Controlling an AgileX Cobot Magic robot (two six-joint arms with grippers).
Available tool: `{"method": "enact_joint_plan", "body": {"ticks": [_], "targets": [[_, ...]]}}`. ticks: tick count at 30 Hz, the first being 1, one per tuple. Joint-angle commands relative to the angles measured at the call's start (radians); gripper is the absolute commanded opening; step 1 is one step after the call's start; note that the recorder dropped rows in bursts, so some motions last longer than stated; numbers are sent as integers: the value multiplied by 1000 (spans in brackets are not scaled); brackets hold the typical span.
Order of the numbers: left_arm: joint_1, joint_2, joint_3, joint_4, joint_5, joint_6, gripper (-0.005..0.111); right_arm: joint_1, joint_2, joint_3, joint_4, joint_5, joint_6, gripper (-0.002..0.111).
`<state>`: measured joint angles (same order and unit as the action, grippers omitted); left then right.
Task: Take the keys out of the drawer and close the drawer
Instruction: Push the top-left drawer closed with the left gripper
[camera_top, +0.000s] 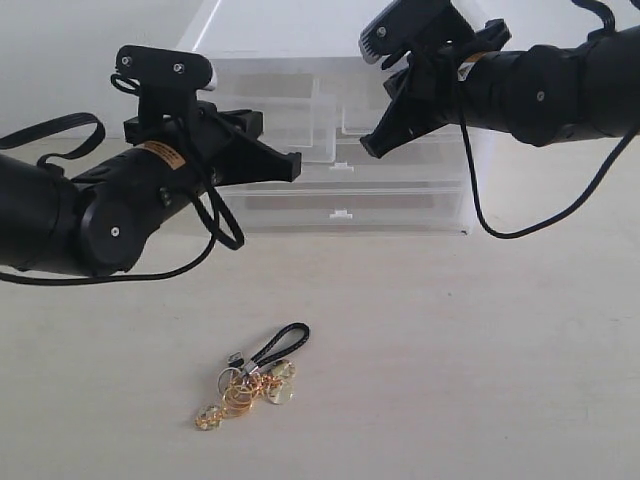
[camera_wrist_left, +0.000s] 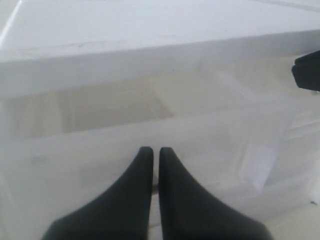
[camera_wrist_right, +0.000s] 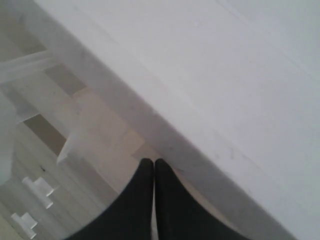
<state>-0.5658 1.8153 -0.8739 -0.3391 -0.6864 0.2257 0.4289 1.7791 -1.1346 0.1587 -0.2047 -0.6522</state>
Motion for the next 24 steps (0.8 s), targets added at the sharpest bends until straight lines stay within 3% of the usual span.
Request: {"method": "enact_joint_plan", "body": {"ticks": [1, 13, 17, 21, 24], "targets": [[15, 57, -71, -12, 41, 3, 4, -13, -2, -16, 11, -114, -3, 0], [46, 185, -296, -12, 93, 10, 4, -13, -2, -16, 11, -116, -3, 0], [49, 185, -317, -26, 107, 88, 4, -13, -2, -16, 11, -120, -3, 0], [57, 183, -314, -70, 217, 106, 4, -13, -2, -16, 11, -120, -3, 0], [42, 172, -281, -42, 196, 138, 4, -13, -2, -16, 11, -120, -3, 0]]}}
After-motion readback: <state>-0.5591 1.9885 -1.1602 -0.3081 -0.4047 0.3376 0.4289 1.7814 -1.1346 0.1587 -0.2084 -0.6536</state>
